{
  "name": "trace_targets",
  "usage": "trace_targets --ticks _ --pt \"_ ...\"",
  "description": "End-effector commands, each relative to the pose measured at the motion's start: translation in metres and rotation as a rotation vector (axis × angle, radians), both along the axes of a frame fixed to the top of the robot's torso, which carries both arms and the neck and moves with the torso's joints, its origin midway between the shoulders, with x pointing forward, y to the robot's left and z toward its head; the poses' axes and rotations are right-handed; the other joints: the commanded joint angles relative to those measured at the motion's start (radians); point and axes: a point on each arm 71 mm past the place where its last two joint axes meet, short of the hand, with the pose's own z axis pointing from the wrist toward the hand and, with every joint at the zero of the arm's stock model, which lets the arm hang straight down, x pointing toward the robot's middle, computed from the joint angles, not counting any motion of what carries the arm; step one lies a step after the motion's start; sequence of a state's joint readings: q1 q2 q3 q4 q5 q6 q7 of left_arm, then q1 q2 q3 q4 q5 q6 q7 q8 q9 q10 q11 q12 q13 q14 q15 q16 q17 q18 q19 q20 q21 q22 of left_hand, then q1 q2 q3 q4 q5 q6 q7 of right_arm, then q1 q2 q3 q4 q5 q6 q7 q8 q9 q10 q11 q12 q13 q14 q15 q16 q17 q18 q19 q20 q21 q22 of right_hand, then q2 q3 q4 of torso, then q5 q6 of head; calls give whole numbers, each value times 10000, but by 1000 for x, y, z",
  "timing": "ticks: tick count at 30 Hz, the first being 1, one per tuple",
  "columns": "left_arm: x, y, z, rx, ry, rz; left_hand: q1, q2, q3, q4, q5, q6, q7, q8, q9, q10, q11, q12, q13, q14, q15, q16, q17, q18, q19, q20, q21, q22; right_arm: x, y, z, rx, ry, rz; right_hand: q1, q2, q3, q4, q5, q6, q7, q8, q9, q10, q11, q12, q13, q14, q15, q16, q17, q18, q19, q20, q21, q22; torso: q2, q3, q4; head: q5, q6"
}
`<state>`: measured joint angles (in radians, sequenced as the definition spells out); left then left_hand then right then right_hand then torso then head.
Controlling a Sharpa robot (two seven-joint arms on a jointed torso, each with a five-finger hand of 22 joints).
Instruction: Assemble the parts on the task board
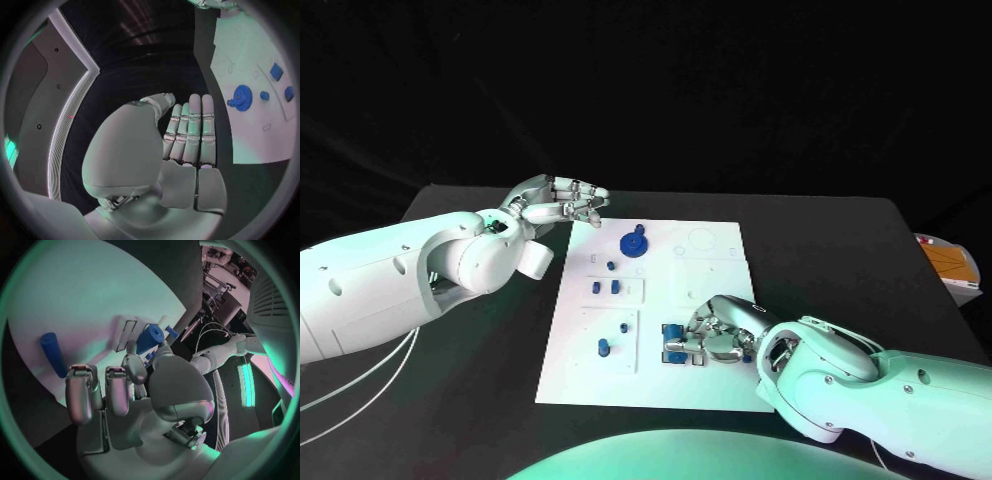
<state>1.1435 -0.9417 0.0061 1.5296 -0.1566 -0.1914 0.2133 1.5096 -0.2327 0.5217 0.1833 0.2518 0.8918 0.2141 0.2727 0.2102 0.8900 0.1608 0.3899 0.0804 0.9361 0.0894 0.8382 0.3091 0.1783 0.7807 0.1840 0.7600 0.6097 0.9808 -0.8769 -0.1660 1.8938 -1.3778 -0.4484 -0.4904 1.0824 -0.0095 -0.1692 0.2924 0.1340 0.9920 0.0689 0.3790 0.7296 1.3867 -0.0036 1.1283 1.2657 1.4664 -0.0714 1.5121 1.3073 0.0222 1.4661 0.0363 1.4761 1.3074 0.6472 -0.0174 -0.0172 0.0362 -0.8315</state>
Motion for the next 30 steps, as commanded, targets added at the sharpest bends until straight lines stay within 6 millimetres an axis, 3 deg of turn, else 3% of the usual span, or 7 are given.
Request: trace_targets --ticks 1,5,14,23,25,28,30 --pt "-1 -2 1 -116 9 -148 -48 53 13 -73 64 -61 26 48 5 -67 -6 53 -8 8 12 -70 -2 13 -65 30 32 8 -2 1 1 141 -14 208 392 92 -34 -14 111 74 -45 108 28 94 -50 133 76 693 5 -39 768 -37 741 35 61 2391 1 1 -4 25 -27" --pt "-1 -2 1 -114 10 -143 -48 53 13 -73 64 -61 26 48 5 -67 -6 53 -8 8 12 -70 -2 13 -65 30 32 8 -3 1 2 278 -29 249 659 141 -116 -2 146 141 -79 172 49 210 -79 366 226 711 -18 -11 848 -58 777 16 162 2419 -4 -3 2 20 -39" --pt "-1 -1 1 -100 17 -119 -69 79 29 -68 67 -77 32 50 3 -88 0 53 -14 14 18 -74 0 12 -70 34 38 19 -4 -1 6 729 -197 214 491 306 -438 22 66 275 -143 302 89 391 -138 712 453 745 -67 48 1006 -102 853 -29 376 2478 -2 -3 5 30 -37" --pt "0 0 1 -96 19 -113 -69 79 29 -68 67 -77 32 50 3 -88 0 53 -14 14 18 -74 0 12 -70 34 38 19 -6 -7 8 889 -209 328 501 333 -505 1 93 295 -159 330 98 436 -151 808 519 761 -78 76 1086 -119 880 -39 456 2500 -6 -8 -2 38 -29" --pt "0 0 1 -96 19 -111 -75 93 38 -66 69 -78 32 53 3 -92 1 55 -15 14 19 -76 1 12 -73 35 39 22 -7 -8 8 828 -187 414 846 358 -565 -20 270 285 -177 356 103 450 -170 834 538 767 -97 89 1116 -123 886 -59 475 2504 -9 -8 -2 43 -33" --pt "0 -1 1 -92 21 -105 -75 93 38 -66 69 -78 32 53 3 -92 1 55 -15 14 19 -76 1 12 -73 35 39 22 -7 -10 8 689 -330 650 1494 395 -745 -25 1356 251 -193 362 66 468 -188 887 584 768 -114 99 1148 -129 896 -83 507 2513 -1 -9 9 21 -33" --pt "0 -1 1 -89 18 -95 -75 93 38 -66 69 -78 32 53 3 -92 1 55 -15 14 19 -76 1 12 -73 35 39 22 -7 -10 9 610 -381 793 1633 391 -772 -39 1398 260 -201 364 55 481 -195 913 603 771 -118 104 1166 -133 902 -85 523 2517 2 -7 7 30 10"
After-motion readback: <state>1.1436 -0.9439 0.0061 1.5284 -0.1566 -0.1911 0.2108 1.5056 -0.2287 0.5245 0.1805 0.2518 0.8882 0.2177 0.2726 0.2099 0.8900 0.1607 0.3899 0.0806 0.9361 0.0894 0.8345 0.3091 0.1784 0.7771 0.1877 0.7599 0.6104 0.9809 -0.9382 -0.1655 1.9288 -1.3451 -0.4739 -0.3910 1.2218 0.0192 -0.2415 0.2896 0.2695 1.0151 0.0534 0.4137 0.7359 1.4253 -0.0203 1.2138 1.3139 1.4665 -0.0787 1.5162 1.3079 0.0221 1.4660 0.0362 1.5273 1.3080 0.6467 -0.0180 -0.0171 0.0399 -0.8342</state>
